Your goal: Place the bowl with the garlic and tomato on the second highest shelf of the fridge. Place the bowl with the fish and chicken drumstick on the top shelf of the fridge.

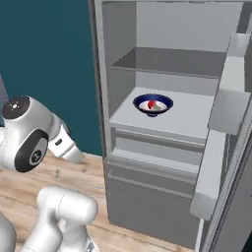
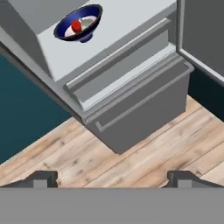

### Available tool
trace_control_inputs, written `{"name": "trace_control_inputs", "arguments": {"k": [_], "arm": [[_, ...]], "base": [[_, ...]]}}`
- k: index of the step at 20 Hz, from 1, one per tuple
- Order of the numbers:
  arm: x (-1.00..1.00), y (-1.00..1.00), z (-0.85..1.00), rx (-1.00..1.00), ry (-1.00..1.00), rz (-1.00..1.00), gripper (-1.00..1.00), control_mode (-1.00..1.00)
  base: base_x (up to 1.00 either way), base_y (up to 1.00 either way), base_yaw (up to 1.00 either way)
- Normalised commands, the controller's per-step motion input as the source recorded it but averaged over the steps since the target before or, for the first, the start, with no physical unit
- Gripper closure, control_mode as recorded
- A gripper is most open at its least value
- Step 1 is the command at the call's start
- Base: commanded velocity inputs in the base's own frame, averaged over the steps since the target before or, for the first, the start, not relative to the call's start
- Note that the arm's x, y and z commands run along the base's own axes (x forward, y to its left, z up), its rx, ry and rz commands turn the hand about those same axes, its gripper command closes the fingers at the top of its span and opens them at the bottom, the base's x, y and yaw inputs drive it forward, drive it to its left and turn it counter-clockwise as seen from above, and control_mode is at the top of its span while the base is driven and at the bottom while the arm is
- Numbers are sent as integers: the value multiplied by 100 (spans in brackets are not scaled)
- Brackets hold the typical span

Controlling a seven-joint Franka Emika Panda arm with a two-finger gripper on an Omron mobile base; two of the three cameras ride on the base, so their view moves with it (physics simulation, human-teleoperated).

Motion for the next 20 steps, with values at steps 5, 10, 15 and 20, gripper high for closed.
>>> {"name": "trace_control_inputs", "arguments": {"k": [5, 10, 15, 20], "arm": [[0, 0, 0, 0, 0, 0, -100, 100], [0, 0, 0, 0, 0, 0, -100, 100], [0, 0, 0, 0, 0, 0, -100, 100], [0, 0, 0, 0, 0, 0, -100, 100]], "base": [[-38, 0, 100], [-14, 24, 100], [-3, 88, 82], [0, 100, 58]]}}
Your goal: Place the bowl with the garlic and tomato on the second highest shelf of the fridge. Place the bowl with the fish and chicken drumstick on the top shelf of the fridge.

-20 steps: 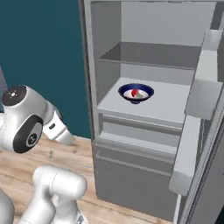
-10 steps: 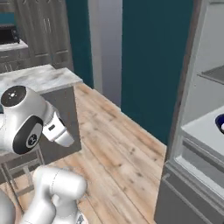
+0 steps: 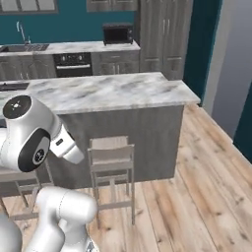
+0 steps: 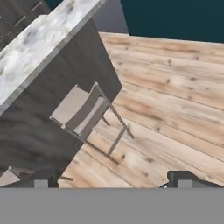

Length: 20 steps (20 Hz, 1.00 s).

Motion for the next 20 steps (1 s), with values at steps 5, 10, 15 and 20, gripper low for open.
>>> {"name": "trace_control_inputs", "arguments": {"k": [5, 10, 15, 20], "arm": [[0, 0, 0, 0, 0, 0, -100, 100], [0, 0, 0, 0, 0, 0, -100, 100], [0, 0, 0, 0, 0, 0, -100, 100], [0, 0, 0, 0, 0, 0, -100, 100]], "base": [[8, 100, 45], [8, 100, 45], [31, 100, 34], [63, 100, 19]]}}
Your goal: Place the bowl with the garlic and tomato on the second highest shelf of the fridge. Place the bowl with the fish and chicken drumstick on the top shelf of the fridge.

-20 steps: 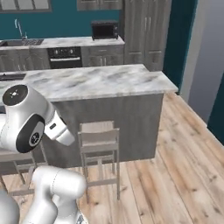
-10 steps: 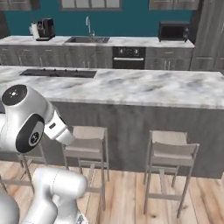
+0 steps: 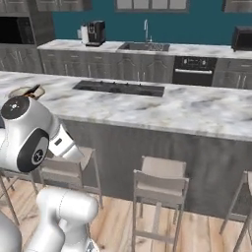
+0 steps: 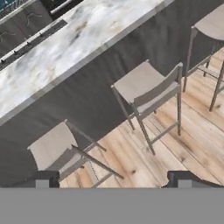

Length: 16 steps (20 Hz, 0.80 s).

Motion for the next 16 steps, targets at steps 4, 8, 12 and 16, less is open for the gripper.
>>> {"name": "trace_control_inputs", "arguments": {"k": [4, 8, 12, 16], "arm": [[0, 0, 0, 0, 0, 0, -100, 100], [0, 0, 0, 0, 0, 0, -100, 100], [0, 0, 0, 0, 0, 0, -100, 100], [0, 0, 0, 0, 0, 0, -100, 100]], "base": [[86, 100, 2], [27, 100, 0], [27, 100, -2], [74, 100, -4]]}}
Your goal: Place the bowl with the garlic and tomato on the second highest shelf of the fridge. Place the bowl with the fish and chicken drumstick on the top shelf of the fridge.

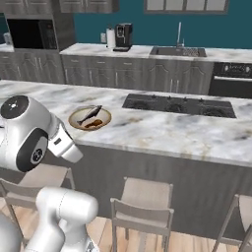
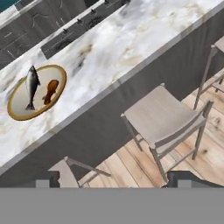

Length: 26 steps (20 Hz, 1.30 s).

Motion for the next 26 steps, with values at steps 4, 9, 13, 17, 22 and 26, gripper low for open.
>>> {"name": "trace_control_inputs", "arguments": {"k": [4, 9, 13, 17, 22, 26], "arm": [[0, 0, 0, 0, 0, 0, -100, 100], [20, 9, -6, 0, 0, -1, -100, -100], [100, 12, -32, 0, 2, 0, -100, -100], [100, -22, -30, 11, 13, 10, -100, -100], [100, -22, -8, 16, 6, 13, -100, -100], [100, 1, -7, 1, 8, 10, -100, -100]], "base": [[83, 100, -4], [80, 42, -7], [0, 0, 0], [0, 0, 0], [0, 0, 0], [0, 0, 0]]}}
